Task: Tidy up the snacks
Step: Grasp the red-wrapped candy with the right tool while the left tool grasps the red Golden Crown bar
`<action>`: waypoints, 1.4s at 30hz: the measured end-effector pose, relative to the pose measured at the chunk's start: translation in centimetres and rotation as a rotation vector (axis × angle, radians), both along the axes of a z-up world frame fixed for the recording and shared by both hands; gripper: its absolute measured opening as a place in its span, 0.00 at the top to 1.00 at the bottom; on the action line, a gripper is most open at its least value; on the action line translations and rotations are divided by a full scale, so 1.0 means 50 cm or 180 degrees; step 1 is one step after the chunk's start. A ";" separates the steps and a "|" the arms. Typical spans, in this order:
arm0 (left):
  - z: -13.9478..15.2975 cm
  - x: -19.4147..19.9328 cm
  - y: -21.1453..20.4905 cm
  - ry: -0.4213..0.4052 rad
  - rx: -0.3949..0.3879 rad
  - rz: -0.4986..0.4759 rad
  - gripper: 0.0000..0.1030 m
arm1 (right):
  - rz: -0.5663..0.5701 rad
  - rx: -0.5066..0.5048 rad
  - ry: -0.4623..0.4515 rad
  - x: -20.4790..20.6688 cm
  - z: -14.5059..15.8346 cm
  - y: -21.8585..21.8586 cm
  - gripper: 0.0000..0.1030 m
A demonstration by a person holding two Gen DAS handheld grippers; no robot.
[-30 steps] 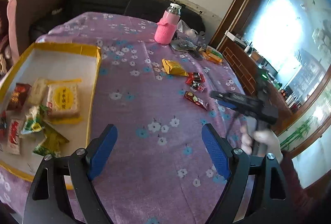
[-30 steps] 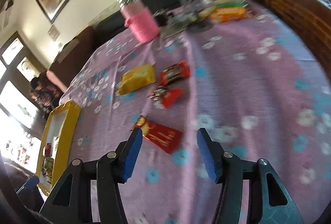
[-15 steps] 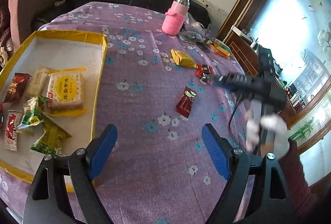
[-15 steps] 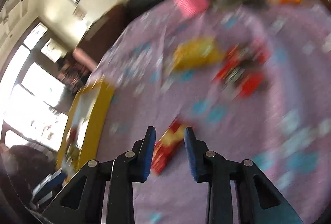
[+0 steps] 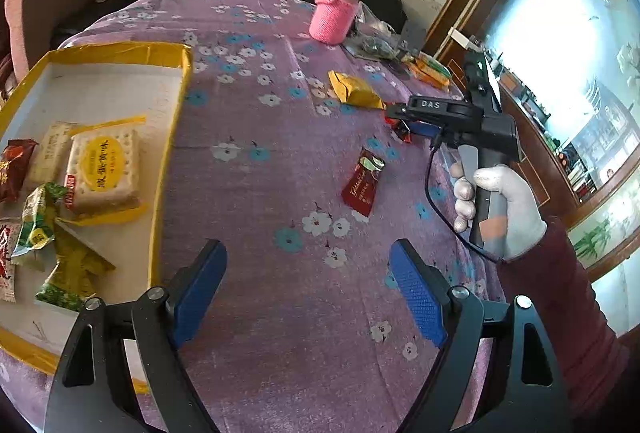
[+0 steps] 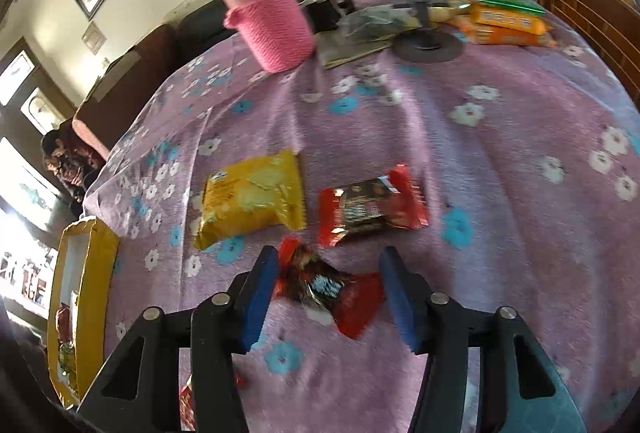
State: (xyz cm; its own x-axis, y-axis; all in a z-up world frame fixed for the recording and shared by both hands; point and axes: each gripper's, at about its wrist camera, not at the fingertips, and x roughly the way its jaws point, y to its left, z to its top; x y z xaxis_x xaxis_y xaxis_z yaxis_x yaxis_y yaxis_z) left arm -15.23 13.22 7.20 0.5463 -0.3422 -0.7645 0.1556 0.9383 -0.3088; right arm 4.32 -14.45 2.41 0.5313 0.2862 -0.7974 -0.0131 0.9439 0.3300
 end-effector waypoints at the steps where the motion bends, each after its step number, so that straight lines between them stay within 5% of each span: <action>1: -0.001 0.001 -0.004 0.0000 0.0012 -0.0013 0.18 | 0.0020 -0.0018 -0.0009 0.001 -0.002 0.006 0.46; 6: -0.014 0.015 -0.030 0.0066 0.0063 -0.0098 0.18 | 0.0218 -0.0161 -0.0107 -0.024 -0.003 0.048 0.49; 9: -0.020 0.018 -0.051 0.0089 0.0133 -0.0183 0.18 | 0.0303 -0.0250 -0.0171 -0.039 -0.005 0.068 0.59; 13: -0.027 0.024 -0.066 0.0124 0.0227 -0.0225 0.18 | 0.0328 -0.0105 -0.0143 -0.059 -0.003 0.067 0.60; 16: -0.034 0.032 -0.068 0.0157 0.0241 -0.0201 0.18 | 0.0411 0.0290 -0.0037 -0.072 -0.011 0.051 0.57; 23: -0.052 0.045 -0.077 0.0232 0.0274 -0.0151 0.18 | 0.0562 0.0465 -0.0223 -0.097 0.002 0.044 0.34; 29: -0.065 0.056 -0.092 0.0282 0.0323 -0.0140 0.18 | 0.0796 -0.0032 -0.0189 -0.111 -0.004 0.100 0.34; 31: -0.068 0.062 -0.099 0.0287 0.0356 -0.0150 0.18 | 0.0813 -0.0303 -0.0162 -0.118 -0.002 0.114 0.48; 33: -0.066 0.072 -0.110 0.0268 0.0411 -0.0173 0.18 | 0.0733 -0.0465 -0.0126 -0.118 0.002 0.109 0.51; 42: -0.076 0.168 -0.212 0.0008 0.0868 -0.0605 0.19 | 0.0268 0.0327 -0.0036 -0.091 0.007 -0.021 0.51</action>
State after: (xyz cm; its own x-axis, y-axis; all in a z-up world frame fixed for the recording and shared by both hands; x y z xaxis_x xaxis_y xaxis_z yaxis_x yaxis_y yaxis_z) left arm -6.84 2.63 3.38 0.4902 -0.2203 -0.8433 0.3354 0.9407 -0.0508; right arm -0.21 -15.50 2.78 0.5107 0.4101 -0.7556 -0.0952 0.9005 0.4244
